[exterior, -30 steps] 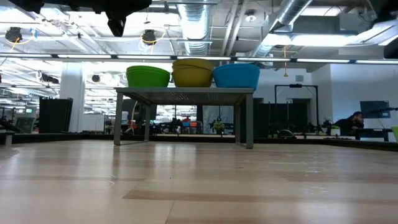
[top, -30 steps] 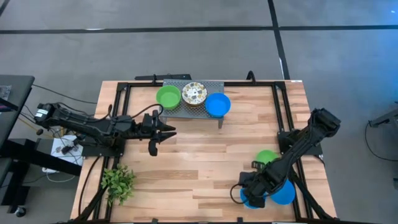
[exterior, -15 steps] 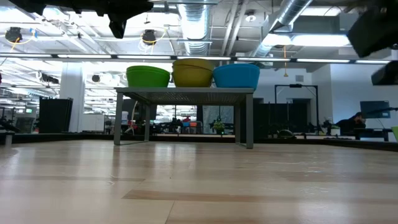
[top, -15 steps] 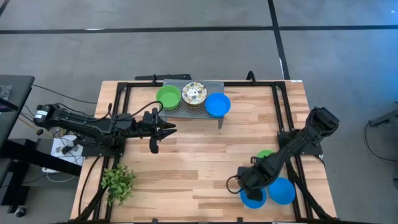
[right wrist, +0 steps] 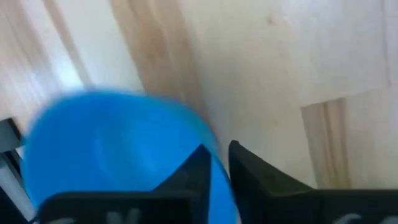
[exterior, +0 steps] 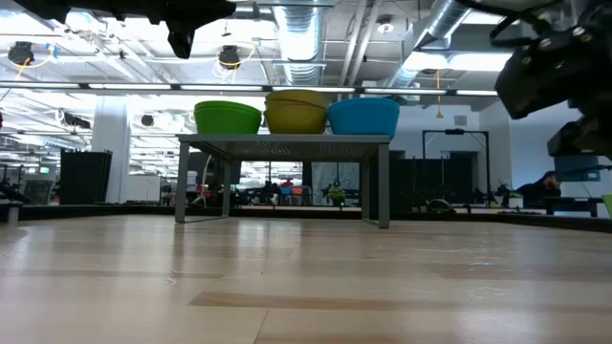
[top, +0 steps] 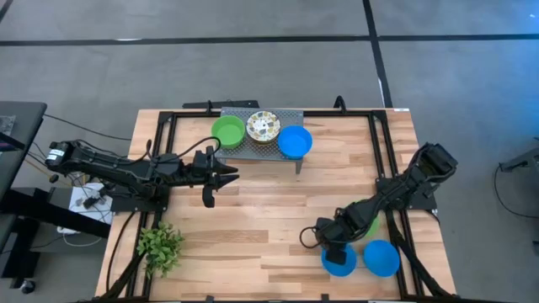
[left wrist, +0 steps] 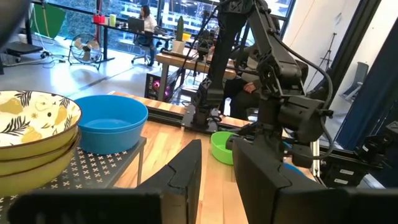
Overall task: Pick & Place Mini bowls
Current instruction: Stack the blue bowl on top of the other blue bowls on the shelf
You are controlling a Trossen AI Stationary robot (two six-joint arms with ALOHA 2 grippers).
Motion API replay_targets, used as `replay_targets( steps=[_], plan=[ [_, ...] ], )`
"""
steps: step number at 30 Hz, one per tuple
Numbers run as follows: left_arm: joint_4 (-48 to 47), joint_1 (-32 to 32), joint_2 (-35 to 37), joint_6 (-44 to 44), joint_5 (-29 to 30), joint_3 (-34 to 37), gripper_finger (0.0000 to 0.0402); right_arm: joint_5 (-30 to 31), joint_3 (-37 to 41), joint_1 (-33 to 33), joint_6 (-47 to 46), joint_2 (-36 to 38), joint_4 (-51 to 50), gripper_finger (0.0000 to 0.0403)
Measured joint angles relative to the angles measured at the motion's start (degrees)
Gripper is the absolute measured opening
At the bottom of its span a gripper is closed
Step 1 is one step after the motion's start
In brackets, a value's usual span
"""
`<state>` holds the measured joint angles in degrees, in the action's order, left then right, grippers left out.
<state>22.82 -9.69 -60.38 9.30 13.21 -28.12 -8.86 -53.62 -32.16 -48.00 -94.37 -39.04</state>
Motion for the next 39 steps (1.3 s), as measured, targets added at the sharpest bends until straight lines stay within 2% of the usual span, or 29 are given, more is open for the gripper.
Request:
replay_targets(
  steps=[3,12,21,26,32,39],
  plan=[
    [0.00,0.00,0.00,0.00,0.00,0.00,0.0090,-0.30,0.01,1.37,-0.02,0.00,-0.16,0.0007],
    [0.00,0.00,0.00,0.00,0.00,0.00,0.0090,-4.78,-2.56,5.45,1.33,0.00,0.76,0.0004],
    [0.01,0.00,0.00,0.00,0.00,0.00,0.0090,-4.22,-15.19,11.43,19.33,0.00,-3.16,0.0001],
    [-0.01,-0.02,0.00,0.00,0.00,0.00,0.0090,0.19,-25.20,15.20,27.15,-0.02,-12.82,0.0001],
    [-0.01,-0.02,0.00,0.02,0.00,0.00,0.0090,9.99,-37.09,20.48,33.62,0.00,-25.94,0.0001],
    [-0.01,-0.04,0.00,0.20,0.00,0.00,0.0090,15.41,-46.61,28.45,40.10,0.00,-31.25,0.0001]
  ],
)
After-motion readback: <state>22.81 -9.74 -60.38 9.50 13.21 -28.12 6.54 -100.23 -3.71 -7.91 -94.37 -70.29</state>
